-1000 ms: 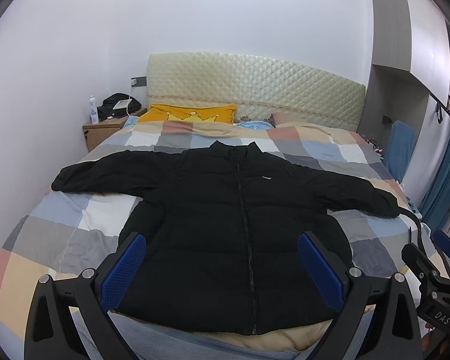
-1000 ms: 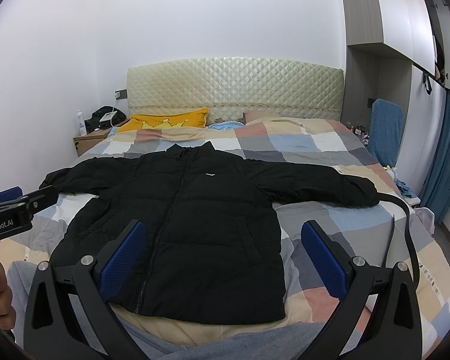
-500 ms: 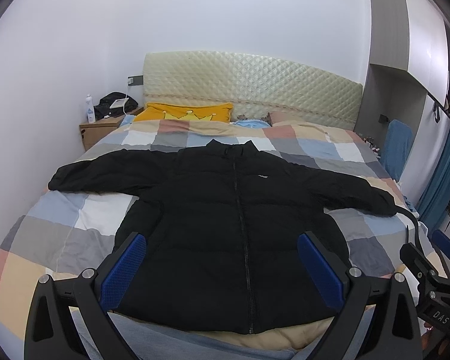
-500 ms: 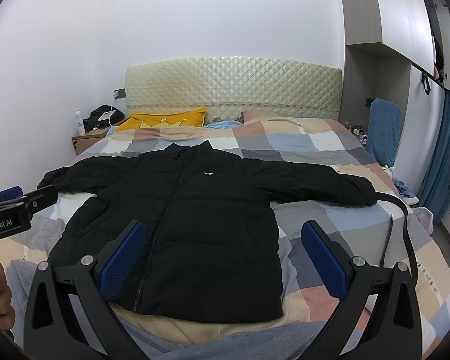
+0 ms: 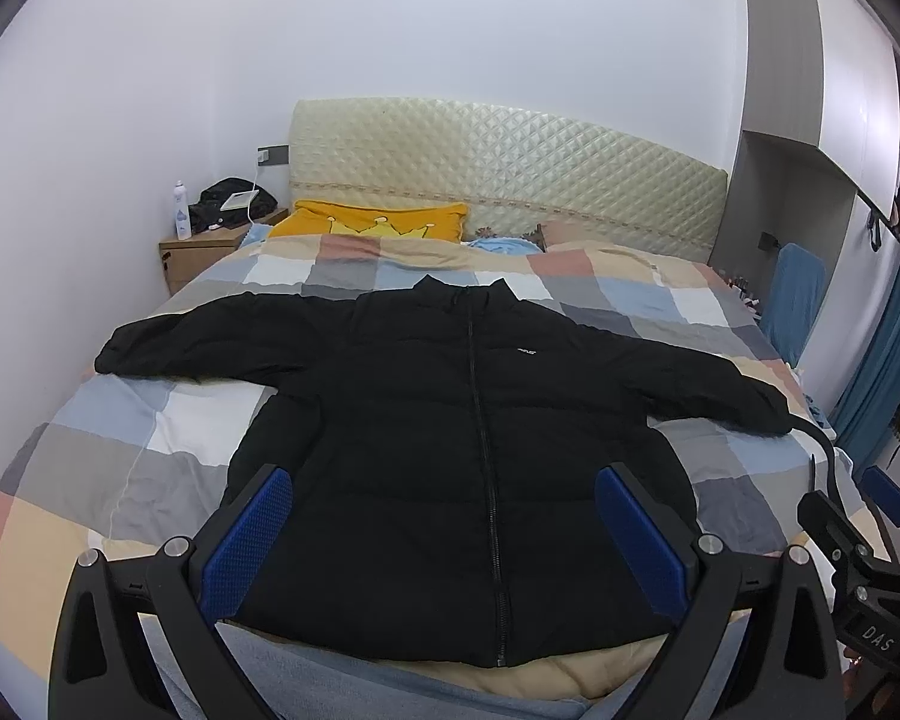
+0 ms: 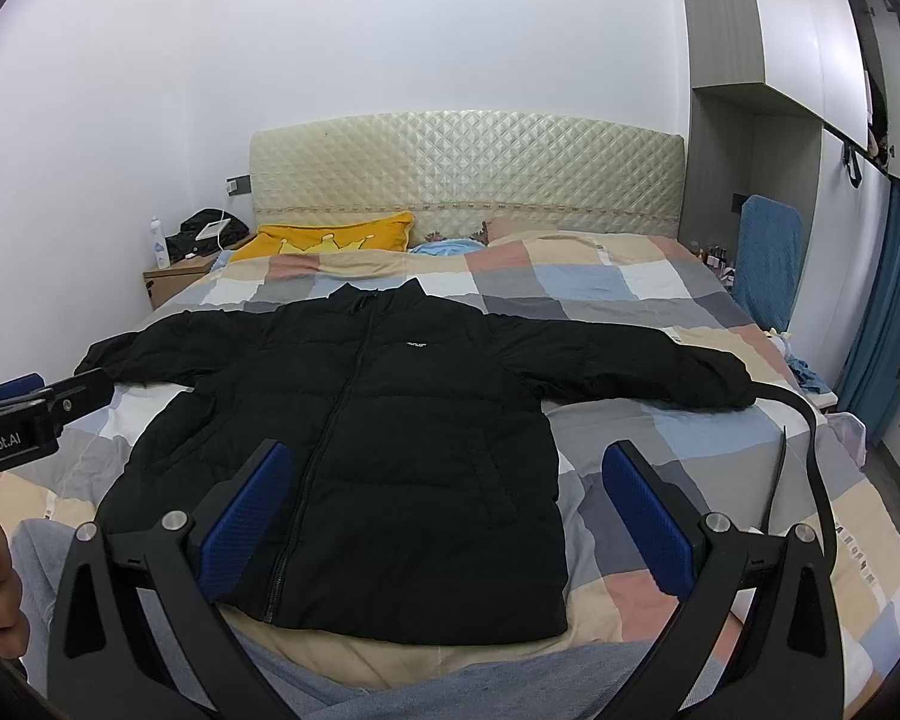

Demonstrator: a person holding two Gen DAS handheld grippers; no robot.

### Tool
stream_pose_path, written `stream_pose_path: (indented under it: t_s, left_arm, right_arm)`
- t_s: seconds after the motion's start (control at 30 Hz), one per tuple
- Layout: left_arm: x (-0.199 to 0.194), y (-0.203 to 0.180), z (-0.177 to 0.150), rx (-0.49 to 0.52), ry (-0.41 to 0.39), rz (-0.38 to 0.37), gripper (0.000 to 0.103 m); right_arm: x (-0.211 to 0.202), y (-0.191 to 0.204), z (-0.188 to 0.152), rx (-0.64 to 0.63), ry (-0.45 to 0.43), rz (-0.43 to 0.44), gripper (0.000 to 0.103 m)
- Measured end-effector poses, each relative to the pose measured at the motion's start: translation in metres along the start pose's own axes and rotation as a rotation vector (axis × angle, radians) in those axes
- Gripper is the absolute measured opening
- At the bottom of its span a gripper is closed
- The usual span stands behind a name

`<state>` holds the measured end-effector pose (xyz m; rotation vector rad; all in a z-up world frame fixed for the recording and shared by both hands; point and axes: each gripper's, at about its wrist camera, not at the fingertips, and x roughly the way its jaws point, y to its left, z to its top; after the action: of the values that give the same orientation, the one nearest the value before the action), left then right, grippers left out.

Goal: Fold large clothes

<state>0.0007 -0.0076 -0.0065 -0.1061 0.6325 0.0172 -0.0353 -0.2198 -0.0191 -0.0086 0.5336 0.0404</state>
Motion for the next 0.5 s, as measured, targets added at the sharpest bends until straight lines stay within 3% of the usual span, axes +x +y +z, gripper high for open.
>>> stream_pose_path:
  t_s: [0.5]
  left_arm:
    - [0.0049,-0.0037,-0.0009,-0.002,0.015,-0.007,0.102]
  right_arm:
    - [0.0022,-0.0005,-0.0005,0.003,0.006,0.001,0.103]
